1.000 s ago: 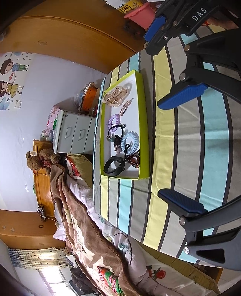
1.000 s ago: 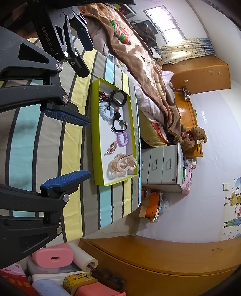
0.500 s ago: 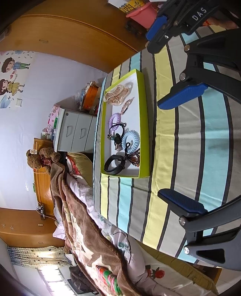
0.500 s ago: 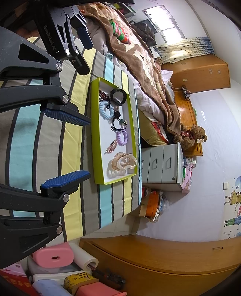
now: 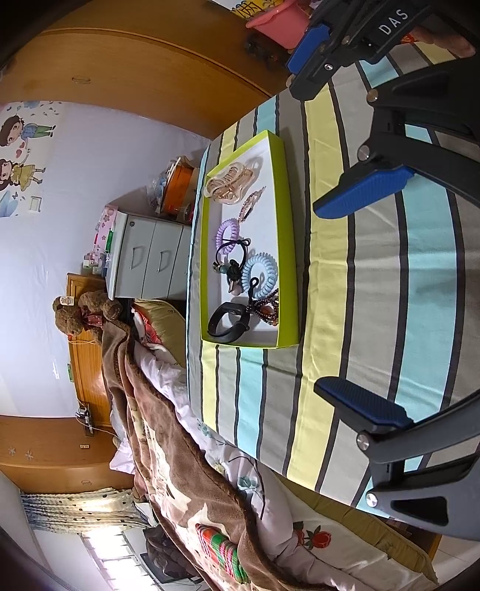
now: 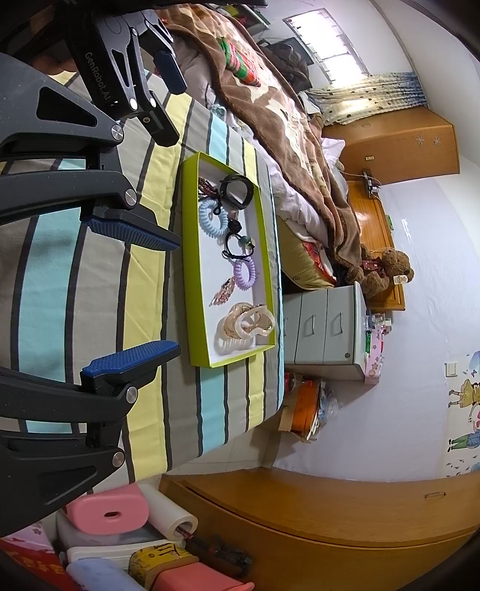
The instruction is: Organize jewelry
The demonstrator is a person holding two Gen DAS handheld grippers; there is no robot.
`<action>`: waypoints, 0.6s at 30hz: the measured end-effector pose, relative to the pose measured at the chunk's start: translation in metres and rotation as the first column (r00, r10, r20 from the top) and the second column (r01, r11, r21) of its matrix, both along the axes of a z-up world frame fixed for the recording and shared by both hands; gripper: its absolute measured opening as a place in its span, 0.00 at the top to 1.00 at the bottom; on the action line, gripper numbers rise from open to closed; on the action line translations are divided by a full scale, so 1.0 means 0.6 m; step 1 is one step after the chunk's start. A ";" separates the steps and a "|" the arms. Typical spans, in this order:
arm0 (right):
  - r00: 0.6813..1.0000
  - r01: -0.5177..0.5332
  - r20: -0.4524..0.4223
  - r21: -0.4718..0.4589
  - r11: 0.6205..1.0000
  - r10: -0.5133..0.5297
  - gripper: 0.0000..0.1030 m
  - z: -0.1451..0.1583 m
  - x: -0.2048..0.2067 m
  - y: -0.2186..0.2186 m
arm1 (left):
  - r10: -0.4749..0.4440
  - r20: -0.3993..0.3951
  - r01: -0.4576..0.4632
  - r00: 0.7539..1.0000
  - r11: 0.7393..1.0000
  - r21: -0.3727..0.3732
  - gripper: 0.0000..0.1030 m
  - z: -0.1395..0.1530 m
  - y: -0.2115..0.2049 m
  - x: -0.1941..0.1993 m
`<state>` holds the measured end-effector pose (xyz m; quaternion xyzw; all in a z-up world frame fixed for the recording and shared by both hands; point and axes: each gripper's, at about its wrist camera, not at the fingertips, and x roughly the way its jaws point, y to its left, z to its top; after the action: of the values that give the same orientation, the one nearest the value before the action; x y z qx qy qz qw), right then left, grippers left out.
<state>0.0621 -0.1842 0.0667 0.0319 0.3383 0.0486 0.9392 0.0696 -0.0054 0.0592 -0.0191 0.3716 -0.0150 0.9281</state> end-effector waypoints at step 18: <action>1.000 0.009 -0.005 -0.001 1.000 -0.009 0.50 -0.002 0.001 0.002 | 0.023 0.003 -0.023 1.000 1.000 0.011 0.14 -0.002 0.004 -0.002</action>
<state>0.0630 -0.1830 0.0658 0.0334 0.3407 0.0441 0.9385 0.0682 -0.0033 0.0581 -0.0182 0.3700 -0.0025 0.9289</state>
